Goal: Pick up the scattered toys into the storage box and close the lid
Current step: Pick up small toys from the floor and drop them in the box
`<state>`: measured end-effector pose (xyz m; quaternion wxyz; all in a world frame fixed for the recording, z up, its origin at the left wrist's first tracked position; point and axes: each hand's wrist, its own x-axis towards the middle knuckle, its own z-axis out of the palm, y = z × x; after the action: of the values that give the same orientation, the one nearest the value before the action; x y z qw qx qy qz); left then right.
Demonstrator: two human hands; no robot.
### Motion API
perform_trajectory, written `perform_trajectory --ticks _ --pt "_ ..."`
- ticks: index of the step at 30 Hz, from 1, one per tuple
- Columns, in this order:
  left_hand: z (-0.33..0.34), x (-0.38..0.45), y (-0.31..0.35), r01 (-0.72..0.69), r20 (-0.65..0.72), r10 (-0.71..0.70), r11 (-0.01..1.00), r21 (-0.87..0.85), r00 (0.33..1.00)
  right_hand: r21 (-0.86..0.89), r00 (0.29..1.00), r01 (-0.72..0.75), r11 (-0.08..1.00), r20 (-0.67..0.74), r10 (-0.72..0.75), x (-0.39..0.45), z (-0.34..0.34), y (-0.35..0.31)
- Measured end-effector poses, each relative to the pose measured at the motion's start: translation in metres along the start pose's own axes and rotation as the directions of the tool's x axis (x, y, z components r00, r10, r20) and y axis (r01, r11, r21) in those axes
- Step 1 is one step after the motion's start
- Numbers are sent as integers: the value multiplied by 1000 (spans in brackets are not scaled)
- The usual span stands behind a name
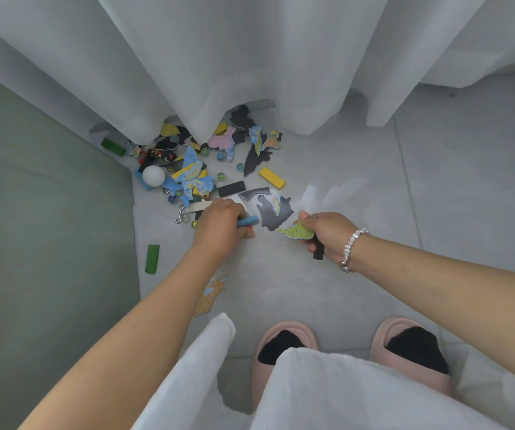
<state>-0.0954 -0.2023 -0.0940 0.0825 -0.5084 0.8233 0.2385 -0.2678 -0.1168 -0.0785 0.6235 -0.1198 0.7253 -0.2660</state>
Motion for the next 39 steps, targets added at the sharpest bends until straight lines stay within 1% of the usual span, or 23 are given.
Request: perform_trajectory --ticks 2,3,5,7,10,13,14,17,20,22,24,25,29,32,36,39 --pt "2 -2 2 -13 -14 13 1000 3 1000 24 1000 -12 1000 4 11 -2 -2 -1" --pt "2 -4 4 -9 -26 8 1000 -24 1000 35 1000 -13 999 4 13 -3 -3 -1" --pt "0 -7 11 42 -55 -53 982 -185 997 55 1000 -8 998 5 8 -3 -5 -2" --pt "-2 -10 20 106 -50 -132 930 -353 990 67 1000 -9 998 3 9 -4 -8 -2" --pt "1 -14 28 145 7 -160 873 -465 987 85 1000 -12 996 -5 12 -4 -12 -3" --pt "5 -13 34 201 85 -188 778 -596 979 99 1000 -14 995 -3 14 -7 -15 -3" --pt "6 -11 36 225 108 -201 761 -609 974 99 1000 -17 995 -3 17 -7 -16 -3" --pt "6 -8 45 236 134 -194 796 -557 972 107 1000 -23 994 -4 24 -9 -19 -3" --pt "8 -6 53 257 124 -225 821 -509 966 102 1000 -23 995 -6 24 -9 -20 -2" --pt "10 -4 54 227 46 -234 850 -475 971 102 1000 -26 994 -2 26 -10 -21 -1" --pt "15 -2 51 145 -34 -169 917 -371 985 105 1000 -27 994 6 27 -10 -22 0" --pt "17 -1 49 119 -36 -139 936 -331 990 104 1000 -26 994 9 26 -10 -23 0" --pt "20 7 46 139 24 -138 948 -287 990 112 1000 -20 993 13 19 -9 -24 2" --pt "20 9 48 112 6 -114 963 -245 993 110 1000 -29 994 16 27 -8 -25 4" --pt "18 9 54 121 1 -124 964 -237 992 127 1000 -30 991 7 30 -7 -26 5" --pt "17 9 54 134 -16 -144 949 -286 989 131 999 -32 991 2 32 -5 -27 6"
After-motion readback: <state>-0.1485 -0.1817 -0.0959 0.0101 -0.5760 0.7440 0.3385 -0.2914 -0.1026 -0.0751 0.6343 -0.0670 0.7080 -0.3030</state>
